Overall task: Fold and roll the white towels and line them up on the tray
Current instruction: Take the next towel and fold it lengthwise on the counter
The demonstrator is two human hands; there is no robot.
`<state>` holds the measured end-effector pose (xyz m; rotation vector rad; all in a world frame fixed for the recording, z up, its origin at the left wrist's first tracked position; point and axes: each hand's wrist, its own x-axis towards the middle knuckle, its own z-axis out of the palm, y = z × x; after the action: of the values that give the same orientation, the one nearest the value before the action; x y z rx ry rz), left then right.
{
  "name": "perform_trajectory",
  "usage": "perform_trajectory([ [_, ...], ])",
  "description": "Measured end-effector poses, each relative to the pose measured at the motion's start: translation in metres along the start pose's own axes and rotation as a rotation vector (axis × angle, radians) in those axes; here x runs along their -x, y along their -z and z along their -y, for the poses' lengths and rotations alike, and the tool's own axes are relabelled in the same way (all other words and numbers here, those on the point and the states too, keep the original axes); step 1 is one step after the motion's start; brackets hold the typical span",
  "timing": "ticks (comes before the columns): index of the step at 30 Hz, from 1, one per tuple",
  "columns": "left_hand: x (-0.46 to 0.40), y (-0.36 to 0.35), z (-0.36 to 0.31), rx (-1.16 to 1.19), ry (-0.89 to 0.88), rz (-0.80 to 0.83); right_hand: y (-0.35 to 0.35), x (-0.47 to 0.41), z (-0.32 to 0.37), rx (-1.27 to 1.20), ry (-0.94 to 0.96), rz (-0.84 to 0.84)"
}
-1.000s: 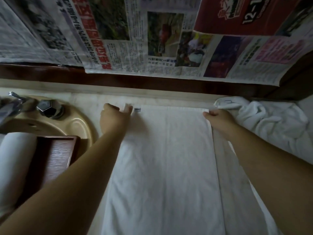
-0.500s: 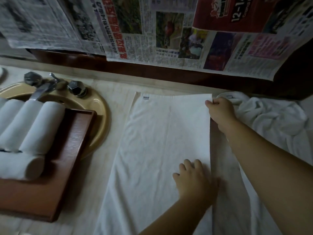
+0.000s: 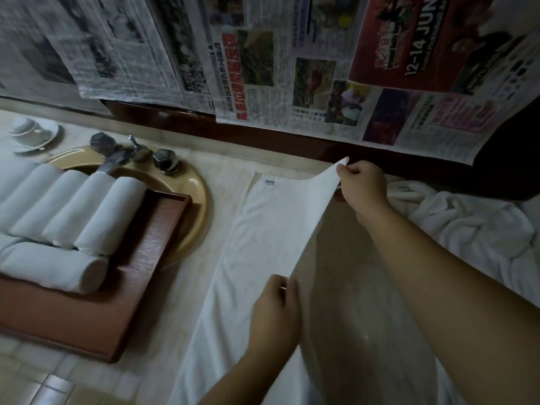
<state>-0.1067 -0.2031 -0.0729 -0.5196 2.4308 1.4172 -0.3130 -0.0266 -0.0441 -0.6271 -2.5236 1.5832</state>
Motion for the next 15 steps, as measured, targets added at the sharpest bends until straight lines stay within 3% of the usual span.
perform_trajectory([
  [3,-0.029,0.049,0.011,-0.023,0.003,-0.152,-0.038,0.000,0.025,0.039,0.064,0.052],
  [5,-0.052,0.072,0.024,-0.038,0.062,-0.163,-0.072,-0.002,0.032,0.121,0.090,0.125],
  [10,-0.071,0.088,0.052,-0.047,0.260,0.064,-0.132,0.015,0.004,0.667,0.099,0.572],
  [12,-0.068,0.085,0.061,-0.087,0.270,0.126,-0.144,0.027,-0.009,0.887,0.156,0.600],
  [15,-0.057,0.079,0.070,-0.176,0.264,0.155,-0.154,0.033,-0.016,0.993,0.175,0.571],
])
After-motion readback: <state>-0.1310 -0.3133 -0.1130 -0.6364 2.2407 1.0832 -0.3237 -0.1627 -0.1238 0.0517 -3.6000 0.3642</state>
